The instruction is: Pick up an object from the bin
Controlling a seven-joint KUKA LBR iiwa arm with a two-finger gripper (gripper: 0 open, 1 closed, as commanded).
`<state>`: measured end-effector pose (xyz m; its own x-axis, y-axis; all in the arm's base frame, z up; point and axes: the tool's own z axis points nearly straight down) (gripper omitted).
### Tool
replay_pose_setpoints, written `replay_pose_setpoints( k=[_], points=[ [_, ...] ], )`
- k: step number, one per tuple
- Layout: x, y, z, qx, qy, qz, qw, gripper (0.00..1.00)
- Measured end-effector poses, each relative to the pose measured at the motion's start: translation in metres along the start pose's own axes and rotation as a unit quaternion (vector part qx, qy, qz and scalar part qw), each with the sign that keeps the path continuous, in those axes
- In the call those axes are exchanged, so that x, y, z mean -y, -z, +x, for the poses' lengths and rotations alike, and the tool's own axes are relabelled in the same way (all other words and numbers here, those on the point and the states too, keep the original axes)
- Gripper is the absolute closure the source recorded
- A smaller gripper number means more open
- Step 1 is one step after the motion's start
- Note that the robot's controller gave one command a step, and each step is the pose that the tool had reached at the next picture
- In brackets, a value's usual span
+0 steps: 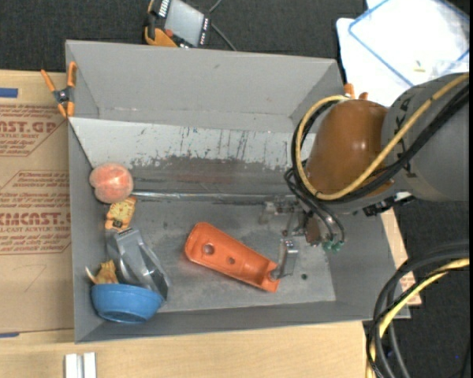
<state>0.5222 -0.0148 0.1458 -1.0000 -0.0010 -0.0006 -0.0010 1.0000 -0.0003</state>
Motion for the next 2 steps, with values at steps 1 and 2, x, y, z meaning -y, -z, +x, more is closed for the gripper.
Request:
replay_pose_setpoints(
  k=[1, 2],
  points=[
    [0.000, 0.000, 0.000, 0.0000, 0.000, 0.000, 1.0000, 0.00],
    [-0.008, -0.061, 0.013, 0.0012, 0.055, 0.000, 0.9985, 0.00]
  ],
)
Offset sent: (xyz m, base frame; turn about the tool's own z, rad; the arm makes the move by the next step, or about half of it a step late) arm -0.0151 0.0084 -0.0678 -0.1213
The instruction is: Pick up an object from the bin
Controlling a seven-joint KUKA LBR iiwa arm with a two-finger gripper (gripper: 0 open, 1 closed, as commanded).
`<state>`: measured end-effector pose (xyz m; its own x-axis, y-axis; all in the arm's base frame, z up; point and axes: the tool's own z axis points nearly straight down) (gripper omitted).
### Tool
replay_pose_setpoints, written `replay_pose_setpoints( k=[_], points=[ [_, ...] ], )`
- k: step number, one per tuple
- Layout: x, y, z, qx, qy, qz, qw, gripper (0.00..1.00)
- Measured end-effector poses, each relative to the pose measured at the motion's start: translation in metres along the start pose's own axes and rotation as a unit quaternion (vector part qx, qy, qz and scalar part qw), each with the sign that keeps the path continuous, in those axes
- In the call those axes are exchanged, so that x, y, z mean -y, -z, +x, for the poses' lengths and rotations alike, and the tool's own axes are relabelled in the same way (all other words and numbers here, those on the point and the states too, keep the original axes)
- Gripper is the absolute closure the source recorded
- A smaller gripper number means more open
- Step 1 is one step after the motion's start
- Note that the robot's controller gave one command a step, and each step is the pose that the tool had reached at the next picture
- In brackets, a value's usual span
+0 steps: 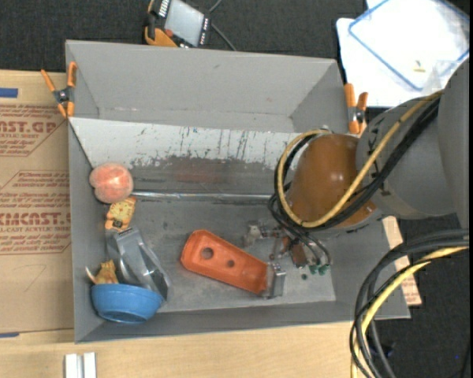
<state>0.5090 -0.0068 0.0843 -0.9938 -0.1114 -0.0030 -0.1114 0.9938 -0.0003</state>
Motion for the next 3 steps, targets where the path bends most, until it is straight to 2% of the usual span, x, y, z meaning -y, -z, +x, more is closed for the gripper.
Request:
replay_pose_setpoints(
  k=[1, 3],
  points=[
    [0.0023, -0.0125, 0.0060, 0.0018, 0.024, 0.001, 0.9997, 1.00],
    [0.0023, -0.0131, 0.0050, 0.0012, 0.020, 0.000, 0.9998, 1.00]
  ],
)
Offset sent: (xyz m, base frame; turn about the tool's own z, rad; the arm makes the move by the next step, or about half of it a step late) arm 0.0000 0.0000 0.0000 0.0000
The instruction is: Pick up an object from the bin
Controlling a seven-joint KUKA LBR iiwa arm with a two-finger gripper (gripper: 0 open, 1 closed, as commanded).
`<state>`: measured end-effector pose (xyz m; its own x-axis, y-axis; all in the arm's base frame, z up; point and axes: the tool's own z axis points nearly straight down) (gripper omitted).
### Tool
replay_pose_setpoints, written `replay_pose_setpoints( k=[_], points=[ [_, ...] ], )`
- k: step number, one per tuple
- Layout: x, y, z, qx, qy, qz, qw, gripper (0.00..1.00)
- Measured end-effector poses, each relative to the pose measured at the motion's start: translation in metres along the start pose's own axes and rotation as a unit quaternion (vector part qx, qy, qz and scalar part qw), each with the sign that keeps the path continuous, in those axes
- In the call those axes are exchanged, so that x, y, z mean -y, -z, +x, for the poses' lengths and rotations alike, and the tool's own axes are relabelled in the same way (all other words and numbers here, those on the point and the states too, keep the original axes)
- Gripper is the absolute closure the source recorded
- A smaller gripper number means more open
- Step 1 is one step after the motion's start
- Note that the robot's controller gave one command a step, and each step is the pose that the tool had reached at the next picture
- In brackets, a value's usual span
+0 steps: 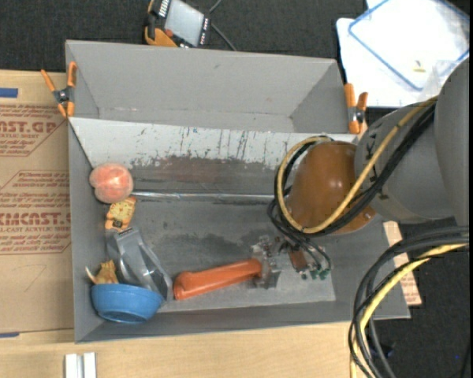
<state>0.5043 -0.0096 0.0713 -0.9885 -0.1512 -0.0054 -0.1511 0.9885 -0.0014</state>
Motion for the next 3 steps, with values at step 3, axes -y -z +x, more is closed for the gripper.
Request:
replay_pose_setpoints(
  k=[3],
  points=[
    [0.007, -0.001, -0.014, 0.0020, 0.066, -0.001, 0.9978, 0.00]
  ],
)
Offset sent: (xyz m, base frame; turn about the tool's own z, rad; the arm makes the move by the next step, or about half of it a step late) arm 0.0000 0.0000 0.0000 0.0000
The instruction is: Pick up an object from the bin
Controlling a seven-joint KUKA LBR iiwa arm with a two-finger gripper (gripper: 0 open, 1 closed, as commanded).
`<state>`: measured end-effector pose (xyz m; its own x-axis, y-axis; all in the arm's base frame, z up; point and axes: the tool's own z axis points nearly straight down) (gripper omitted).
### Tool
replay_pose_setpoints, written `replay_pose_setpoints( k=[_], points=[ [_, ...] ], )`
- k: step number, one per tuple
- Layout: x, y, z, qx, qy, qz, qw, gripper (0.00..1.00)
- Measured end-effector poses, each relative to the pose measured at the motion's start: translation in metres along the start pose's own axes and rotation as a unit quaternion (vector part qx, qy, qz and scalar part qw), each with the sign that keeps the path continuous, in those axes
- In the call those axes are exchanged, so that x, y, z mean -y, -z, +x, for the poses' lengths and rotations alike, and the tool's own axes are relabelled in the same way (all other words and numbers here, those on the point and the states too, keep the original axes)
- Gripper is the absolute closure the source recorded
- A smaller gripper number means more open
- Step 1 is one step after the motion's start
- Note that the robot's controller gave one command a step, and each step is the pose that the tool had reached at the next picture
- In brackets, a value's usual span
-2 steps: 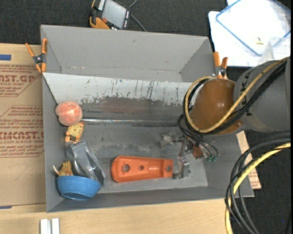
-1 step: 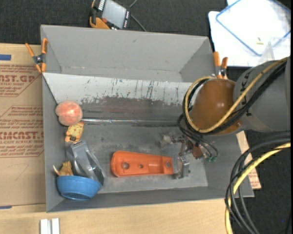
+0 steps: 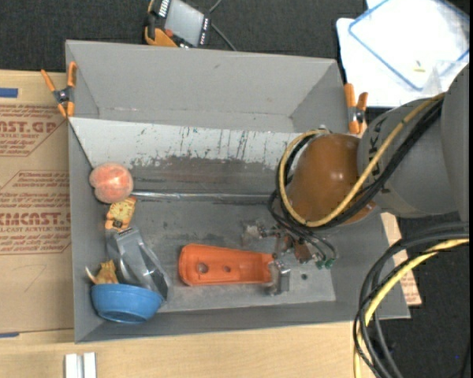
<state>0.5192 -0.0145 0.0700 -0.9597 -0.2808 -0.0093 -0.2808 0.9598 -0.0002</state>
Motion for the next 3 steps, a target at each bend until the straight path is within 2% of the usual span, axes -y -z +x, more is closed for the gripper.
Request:
replay_pose_setpoints(
  k=[1, 2, 3],
  points=[
    [0.013, 0.000, 0.036, 0.0000, -0.010, 0.001, 1.0000, 1.00],
    [0.013, 0.000, 0.037, -0.0004, -0.010, 0.001, 1.0000, 1.00],
    [0.008, 0.107, 0.029, -0.0024, -0.010, 0.001, 0.9999, 1.00]
  ],
)
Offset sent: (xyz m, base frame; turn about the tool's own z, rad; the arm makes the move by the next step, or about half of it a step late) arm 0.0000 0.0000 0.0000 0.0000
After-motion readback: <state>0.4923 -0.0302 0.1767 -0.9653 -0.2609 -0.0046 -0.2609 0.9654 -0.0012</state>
